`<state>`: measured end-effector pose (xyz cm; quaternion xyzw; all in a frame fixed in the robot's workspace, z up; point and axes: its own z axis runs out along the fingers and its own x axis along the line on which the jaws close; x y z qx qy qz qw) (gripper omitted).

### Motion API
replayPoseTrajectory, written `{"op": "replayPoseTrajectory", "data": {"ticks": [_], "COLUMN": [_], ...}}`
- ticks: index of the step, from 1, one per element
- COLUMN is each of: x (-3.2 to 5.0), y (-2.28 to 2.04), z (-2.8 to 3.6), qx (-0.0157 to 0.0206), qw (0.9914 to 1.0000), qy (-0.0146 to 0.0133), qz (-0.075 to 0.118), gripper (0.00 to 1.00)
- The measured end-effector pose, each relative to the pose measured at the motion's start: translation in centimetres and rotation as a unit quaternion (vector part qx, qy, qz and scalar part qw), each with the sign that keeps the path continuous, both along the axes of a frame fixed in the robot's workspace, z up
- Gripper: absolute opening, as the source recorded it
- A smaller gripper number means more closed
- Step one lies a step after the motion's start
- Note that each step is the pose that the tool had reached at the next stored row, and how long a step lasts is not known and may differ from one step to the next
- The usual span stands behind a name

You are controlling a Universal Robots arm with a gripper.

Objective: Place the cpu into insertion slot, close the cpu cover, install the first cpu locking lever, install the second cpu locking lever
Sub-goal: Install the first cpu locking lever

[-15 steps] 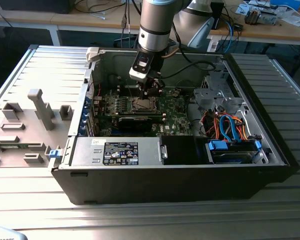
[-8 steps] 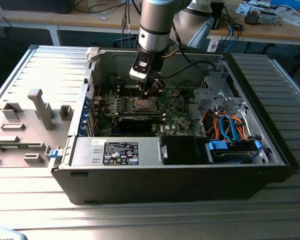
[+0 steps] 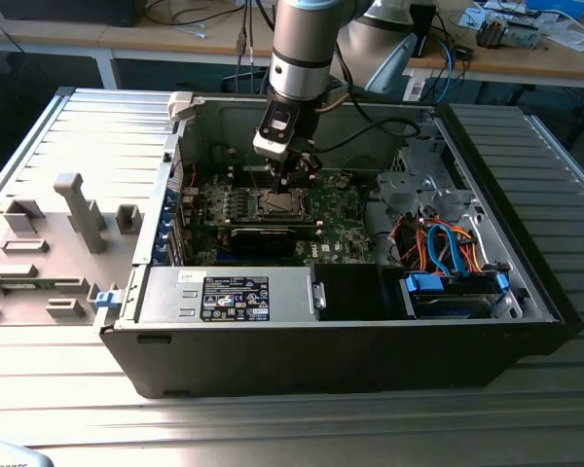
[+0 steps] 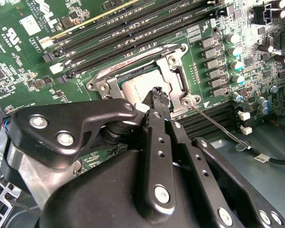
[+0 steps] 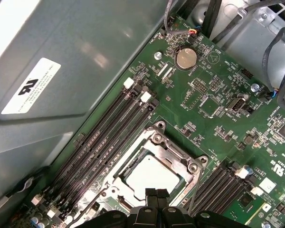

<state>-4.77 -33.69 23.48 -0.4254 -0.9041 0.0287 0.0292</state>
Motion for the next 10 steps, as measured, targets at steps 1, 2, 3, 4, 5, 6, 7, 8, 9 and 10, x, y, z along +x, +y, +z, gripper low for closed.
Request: {"op": "replayPoseTrajectory", "data": {"ticks": [1, 2, 3, 4, 5, 6, 7, 8, 9, 10], "x": [0.00, 0.00, 0.00, 0.00, 0.00, 0.00, 0.00, 0.00, 0.00, 0.00], "y": [0.00, 0.00, 0.00, 0.00, 0.00, 0.00, 0.00, 0.00, 0.00, 0.00], "z": [0.00, 0.00, 0.00, 0.00, 0.00, 0.00, 0.00, 0.00, 0.00, 0.00], "qx": [0.0000, 0.0000, 0.0000, 0.0000, 0.0000, 0.0000, 0.0000, 0.0000, 0.0000, 0.0000], "qw": [1.00000, 1.00000, 1.00000, 0.99999, 0.99999, 0.99999, 0.99998, 0.99998, 0.99997, 0.99997], "qy": [0.0000, 0.0000, 0.0000, 0.0000, 0.0000, 0.0000, 0.0000, 0.0000, 0.0000, 0.0000], "qz": [0.001, 0.002, 0.002, 0.003, 0.004, 0.005, 0.006, 0.007, 0.008, 0.008], "gripper": [0.11, 0.11, 0.11, 0.11, 0.11, 0.11, 0.11, 0.11, 0.11, 0.11]}}
